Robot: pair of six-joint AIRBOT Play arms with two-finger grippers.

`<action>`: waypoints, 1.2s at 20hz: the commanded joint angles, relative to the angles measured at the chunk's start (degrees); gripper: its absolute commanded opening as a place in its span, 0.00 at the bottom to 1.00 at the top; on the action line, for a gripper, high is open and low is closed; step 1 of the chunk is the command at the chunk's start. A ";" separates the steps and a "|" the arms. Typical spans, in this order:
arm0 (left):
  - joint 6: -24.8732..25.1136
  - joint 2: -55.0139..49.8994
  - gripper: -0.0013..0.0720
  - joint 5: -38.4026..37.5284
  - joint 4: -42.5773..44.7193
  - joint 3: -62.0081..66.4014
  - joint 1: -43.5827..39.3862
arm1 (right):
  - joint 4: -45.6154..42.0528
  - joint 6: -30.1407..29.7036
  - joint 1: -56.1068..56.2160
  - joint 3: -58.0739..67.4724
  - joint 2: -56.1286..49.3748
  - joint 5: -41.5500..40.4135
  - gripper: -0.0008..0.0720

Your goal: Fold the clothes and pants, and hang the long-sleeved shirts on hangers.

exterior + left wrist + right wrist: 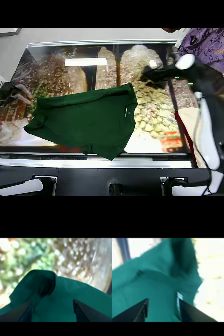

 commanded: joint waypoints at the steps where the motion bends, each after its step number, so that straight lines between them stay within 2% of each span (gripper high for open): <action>1: -0.63 5.09 0.77 -2.75 0.00 -3.02 2.14 | 2.05 -8.37 -7.04 -12.92 9.68 5.79 0.67; 3: -0.63 6.73 0.77 -3.48 0.00 -5.86 1.31 | 8.68 -10.43 -6.88 -29.94 16.59 2.97 0.67; 6: -0.63 6.86 0.77 -7.08 0.02 -8.24 0.02 | 23.98 -14.51 -1.31 -54.93 26.01 -7.26 0.66; 9: -0.68 6.86 0.77 -9.16 0.00 -9.90 -0.46 | 29.00 -14.49 8.59 -68.35 29.42 -15.63 0.66; 14: -1.75 6.86 0.77 -9.84 0.00 -10.16 -0.46 | 31.01 -12.04 22.93 -72.78 28.87 -25.68 0.66; 16: -1.75 6.86 0.77 -9.81 0.00 -10.16 -0.59 | 31.15 -10.54 24.00 -72.78 27.39 -25.92 0.66; 21: -1.75 6.86 0.77 -9.84 0.00 -10.16 -0.79 | 34.62 -12.17 24.00 -72.78 23.98 -27.89 0.66; 22: -1.73 6.86 0.77 -9.84 0.00 -10.16 -0.79 | 37.27 -13.94 24.00 -72.78 22.95 -28.44 0.64; 24: -1.70 6.86 0.77 -9.81 0.02 -10.16 -0.79 | 41.20 -16.92 24.00 -72.78 21.05 -29.75 0.48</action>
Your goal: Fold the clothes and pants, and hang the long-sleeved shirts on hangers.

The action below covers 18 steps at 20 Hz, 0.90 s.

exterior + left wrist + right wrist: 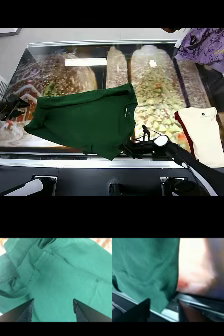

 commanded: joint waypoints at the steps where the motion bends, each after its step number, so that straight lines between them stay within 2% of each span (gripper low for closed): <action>1: -0.02 0.04 0.77 -0.04 0.04 -0.02 -0.02 | 5.25 -3.74 0.31 -0.15 -3.02 -3.45 0.44; 3: -0.04 0.04 0.77 -0.07 0.04 -0.02 0.00 | 5.11 -3.78 0.28 -0.15 -3.52 -4.33 0.14; 4: -0.04 0.07 0.77 -0.24 0.04 -0.02 0.00 | 5.09 -3.76 0.15 -0.07 -3.39 -4.61 0.05; 7: 0.22 0.11 0.77 -1.60 0.39 -0.02 0.17 | 2.60 -3.65 -2.75 0.50 -1.27 -3.26 0.05; 13: 3.91 0.04 0.77 -1.99 1.55 -0.48 0.11 | -12.90 0.20 -26.60 0.61 10.75 6.73 0.05; 17: 7.91 1.33 0.77 -1.97 1.53 -9.33 -0.02 | -18.01 0.17 -34.29 1.66 13.97 10.51 0.05; 18: 9.31 2.80 0.73 -1.27 1.53 -13.53 0.04 | -18.36 0.20 -34.58 2.32 13.97 10.36 0.05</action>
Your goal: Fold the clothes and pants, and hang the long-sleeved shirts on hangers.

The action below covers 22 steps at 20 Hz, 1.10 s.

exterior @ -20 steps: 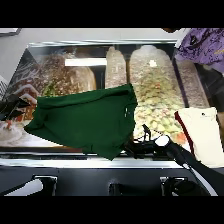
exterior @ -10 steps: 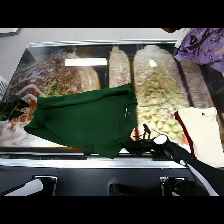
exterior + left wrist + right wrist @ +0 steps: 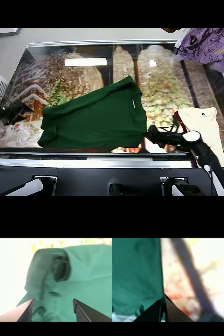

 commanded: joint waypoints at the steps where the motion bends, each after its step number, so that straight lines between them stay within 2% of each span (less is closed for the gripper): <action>1: 4.76 3.93 0.73 1.57 0.13 -11.28 0.07 | -4.22 0.44 -4.44 1.77 1.86 2.25 0.05; 3: 6.27 9.92 0.73 3.30 0.11 -19.78 0.07 | -4.52 0.85 -4.44 3.17 1.86 1.92 0.05; 7: 6.01 22.88 0.73 2.32 0.15 -33.66 0.04 | -4.52 1.09 -4.44 3.78 1.86 1.73 0.05; 11: 2.25 31.06 0.73 0.87 3.43 -38.25 0.04 | -4.52 1.03 -4.44 3.78 1.86 3.06 0.05; 17: -2.03 31.39 0.73 -1.97 9.44 -37.18 0.04 | -4.50 1.05 -4.42 3.78 1.86 4.11 0.05; 22: -2.12 27.89 0.73 3.50 8.17 -37.20 -0.04 | -4.52 0.94 -4.37 3.78 1.86 4.15 0.05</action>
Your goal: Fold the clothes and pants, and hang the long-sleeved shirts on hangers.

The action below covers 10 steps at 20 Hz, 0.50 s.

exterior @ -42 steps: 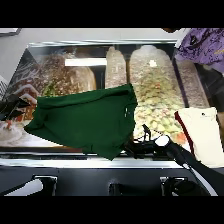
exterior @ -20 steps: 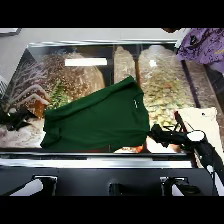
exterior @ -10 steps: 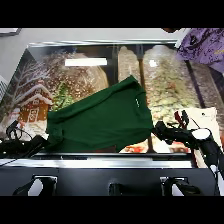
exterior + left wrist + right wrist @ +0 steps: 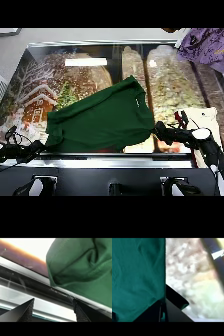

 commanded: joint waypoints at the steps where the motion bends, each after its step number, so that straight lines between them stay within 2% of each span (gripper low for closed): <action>1: 0.94 -3.65 0.73 3.87 -1.53 -0.07 -0.07 | -0.02 -0.07 0.04 0.04 0.04 0.15 0.05; 7: 4.57 -11.58 0.72 7.89 -6.58 -0.04 -0.07 | -0.02 0.00 0.04 0.04 0.04 0.35 0.05; 10: 4.57 -12.92 0.54 8.57 -6.67 -0.04 -0.07 | -0.02 0.02 0.04 0.04 0.04 0.35 0.05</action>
